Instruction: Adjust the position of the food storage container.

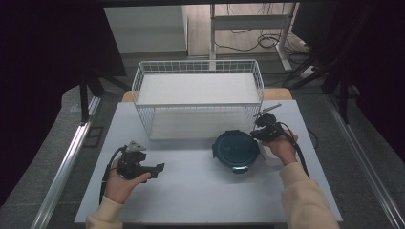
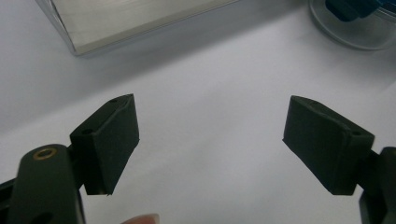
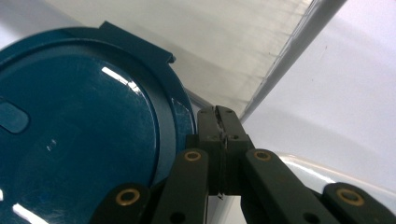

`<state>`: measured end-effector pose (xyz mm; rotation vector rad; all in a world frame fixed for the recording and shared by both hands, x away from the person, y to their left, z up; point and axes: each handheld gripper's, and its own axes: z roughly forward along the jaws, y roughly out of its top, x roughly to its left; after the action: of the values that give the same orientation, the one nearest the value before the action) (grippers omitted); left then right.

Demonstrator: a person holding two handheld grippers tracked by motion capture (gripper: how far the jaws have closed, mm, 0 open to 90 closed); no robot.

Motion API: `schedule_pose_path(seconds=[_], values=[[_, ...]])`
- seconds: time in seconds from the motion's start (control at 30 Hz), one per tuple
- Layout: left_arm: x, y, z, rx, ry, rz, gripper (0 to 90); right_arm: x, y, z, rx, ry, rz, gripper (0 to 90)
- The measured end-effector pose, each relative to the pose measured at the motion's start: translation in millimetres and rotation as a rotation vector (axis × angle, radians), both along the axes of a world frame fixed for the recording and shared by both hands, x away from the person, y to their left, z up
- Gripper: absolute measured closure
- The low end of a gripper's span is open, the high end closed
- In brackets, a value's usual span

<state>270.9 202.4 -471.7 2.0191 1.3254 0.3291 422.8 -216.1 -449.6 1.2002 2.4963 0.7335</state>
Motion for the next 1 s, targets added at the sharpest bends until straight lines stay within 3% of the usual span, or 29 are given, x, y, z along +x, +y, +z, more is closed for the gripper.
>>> schedule_pose_path(seconds=[0.5, 1.0], values=[[0.8, -1.5, -1.3, 0.005, 0.006, -0.004, 18.3, -6.5, 4.8, -1.8, -0.053, 0.002, 0.013, 89.8], [0.7, -0.8, -0.6, 0.007, 0.005, -0.006, 18.3, -26.7, 29.5, -2.4, -0.026, 0.045, 0.093, 89.9]])
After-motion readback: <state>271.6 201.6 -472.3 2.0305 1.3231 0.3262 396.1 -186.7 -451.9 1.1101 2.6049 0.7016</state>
